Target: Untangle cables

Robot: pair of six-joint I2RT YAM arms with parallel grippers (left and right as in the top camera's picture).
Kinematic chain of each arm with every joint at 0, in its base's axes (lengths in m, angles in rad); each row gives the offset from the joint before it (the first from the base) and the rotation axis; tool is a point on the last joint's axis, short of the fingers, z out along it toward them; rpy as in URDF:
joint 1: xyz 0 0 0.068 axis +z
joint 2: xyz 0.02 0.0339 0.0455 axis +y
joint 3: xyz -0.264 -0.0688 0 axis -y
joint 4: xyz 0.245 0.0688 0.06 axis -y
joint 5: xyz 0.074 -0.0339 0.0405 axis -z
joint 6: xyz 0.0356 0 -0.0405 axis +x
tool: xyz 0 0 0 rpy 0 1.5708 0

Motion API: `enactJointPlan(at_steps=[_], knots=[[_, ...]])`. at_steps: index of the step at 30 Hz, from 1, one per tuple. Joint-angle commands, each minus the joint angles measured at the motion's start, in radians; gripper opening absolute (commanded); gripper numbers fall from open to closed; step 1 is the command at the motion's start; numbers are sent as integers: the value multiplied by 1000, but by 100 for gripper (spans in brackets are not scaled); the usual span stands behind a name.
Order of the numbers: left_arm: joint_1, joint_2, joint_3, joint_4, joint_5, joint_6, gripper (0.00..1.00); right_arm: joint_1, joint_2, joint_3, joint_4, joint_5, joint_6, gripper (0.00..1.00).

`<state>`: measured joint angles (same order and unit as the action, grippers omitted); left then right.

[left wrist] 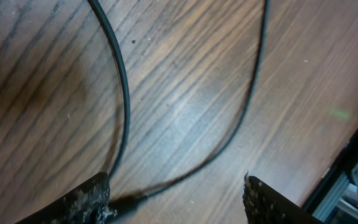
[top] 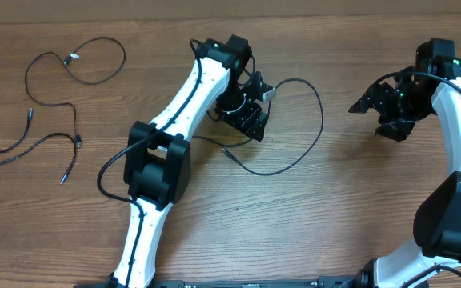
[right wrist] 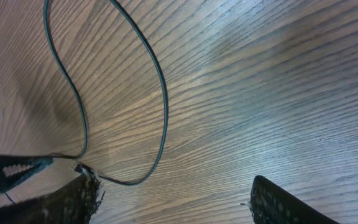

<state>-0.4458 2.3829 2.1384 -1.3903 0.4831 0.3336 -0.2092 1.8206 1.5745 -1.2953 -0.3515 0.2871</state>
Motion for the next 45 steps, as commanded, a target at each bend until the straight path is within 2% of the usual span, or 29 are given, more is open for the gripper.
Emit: enactJointPlan(at_steps=[1,9,14,24,28,33,35,38,45], knots=[[-6,44,-4,7,15,33,67,-5,-5,24,3,-5,-8,77],[-8,102,-8,26,14,32,66,-5,-5,24,3,-5,-8,77],[-13,116,-11,77,14,-2,61,-5,-5,24,4,-5,-8,77],[-56,116,-55,121,-38,-20,60,-5,-4,24,3,-5,-8,77],[-59,116,-84,135,-39,-20,56,-5,-5,24,3,-5,-9,77],[-60,116,-146,167,-38,-37,47,-5,-5,24,3,-5,-9,77],[-60,116,-163,178,-39,-55,34,-5,-4,24,3,-5,-9,77],[-58,115,-164,188,-49,-98,4,-5,-4,24,3,-5,-9,77],[-27,62,-35,161,-50,-202,4,-5,-5,24,3,-5,-9,77]])
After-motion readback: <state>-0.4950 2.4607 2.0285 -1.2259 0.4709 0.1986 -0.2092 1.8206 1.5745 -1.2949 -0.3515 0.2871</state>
